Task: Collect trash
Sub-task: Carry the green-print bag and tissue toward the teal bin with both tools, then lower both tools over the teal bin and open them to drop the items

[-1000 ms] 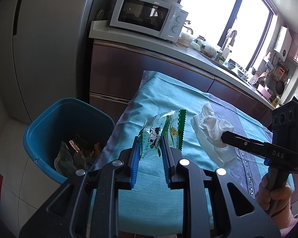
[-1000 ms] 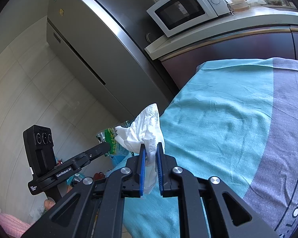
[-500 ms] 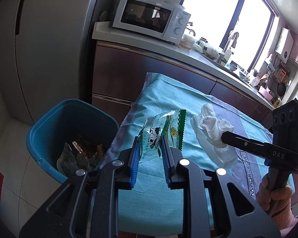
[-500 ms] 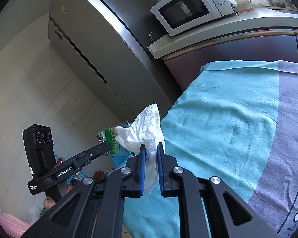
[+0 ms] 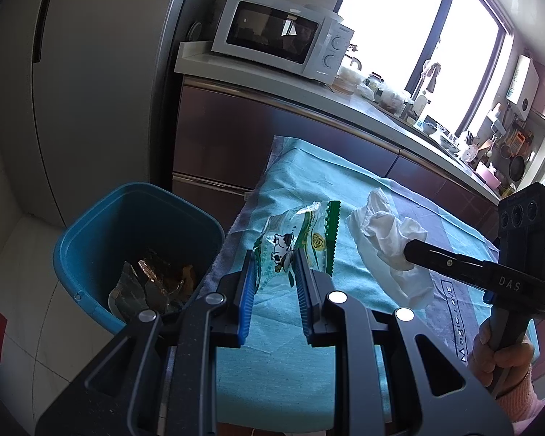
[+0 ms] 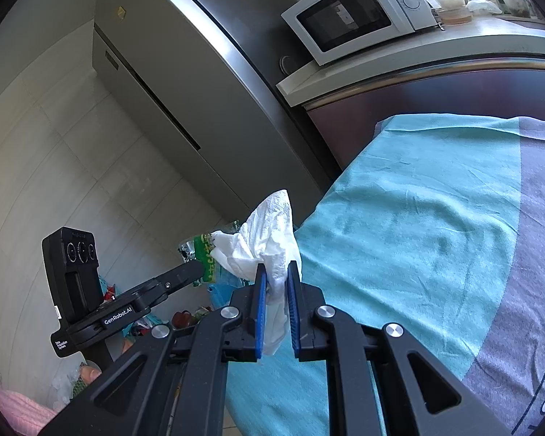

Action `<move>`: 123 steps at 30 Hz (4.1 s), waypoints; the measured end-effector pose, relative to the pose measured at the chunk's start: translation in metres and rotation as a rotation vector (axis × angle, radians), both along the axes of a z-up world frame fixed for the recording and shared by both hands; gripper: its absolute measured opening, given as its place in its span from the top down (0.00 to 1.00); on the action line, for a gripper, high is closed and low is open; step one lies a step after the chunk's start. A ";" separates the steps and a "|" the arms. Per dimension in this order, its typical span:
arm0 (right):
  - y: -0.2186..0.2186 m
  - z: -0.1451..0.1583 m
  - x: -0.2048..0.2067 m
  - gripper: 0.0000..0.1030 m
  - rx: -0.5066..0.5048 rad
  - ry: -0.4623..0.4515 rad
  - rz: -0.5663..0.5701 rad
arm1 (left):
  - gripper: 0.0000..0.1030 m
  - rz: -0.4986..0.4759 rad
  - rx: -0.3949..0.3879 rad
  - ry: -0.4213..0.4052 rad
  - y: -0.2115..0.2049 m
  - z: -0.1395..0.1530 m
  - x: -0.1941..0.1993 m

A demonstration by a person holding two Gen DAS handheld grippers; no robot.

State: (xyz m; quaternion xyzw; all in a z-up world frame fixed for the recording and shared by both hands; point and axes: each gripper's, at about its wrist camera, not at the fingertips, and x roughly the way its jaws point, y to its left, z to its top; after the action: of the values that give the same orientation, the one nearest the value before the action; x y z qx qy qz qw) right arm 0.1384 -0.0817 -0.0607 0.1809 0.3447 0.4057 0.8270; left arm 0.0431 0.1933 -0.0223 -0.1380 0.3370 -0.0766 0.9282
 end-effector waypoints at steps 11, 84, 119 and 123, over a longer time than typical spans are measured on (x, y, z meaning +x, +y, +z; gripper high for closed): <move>0.006 0.001 0.003 0.90 -0.004 0.000 0.015 | 0.79 0.020 -0.001 -0.002 0.005 0.002 -0.004; 0.096 0.011 0.027 0.90 -0.092 -0.011 0.148 | 0.79 0.161 0.014 0.005 0.049 -0.003 -0.013; 0.136 0.009 0.036 0.90 -0.155 -0.005 0.195 | 0.79 0.228 0.036 0.026 0.062 -0.013 -0.003; 0.140 0.008 0.035 0.90 -0.163 -0.006 0.200 | 0.79 0.234 0.037 0.029 0.063 -0.013 0.000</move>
State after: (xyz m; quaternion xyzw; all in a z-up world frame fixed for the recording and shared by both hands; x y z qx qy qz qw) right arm 0.1735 0.0586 -0.0530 0.0768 0.3905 0.4574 0.7952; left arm 0.0428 0.2562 -0.0353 -0.1604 0.3334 0.0406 0.9282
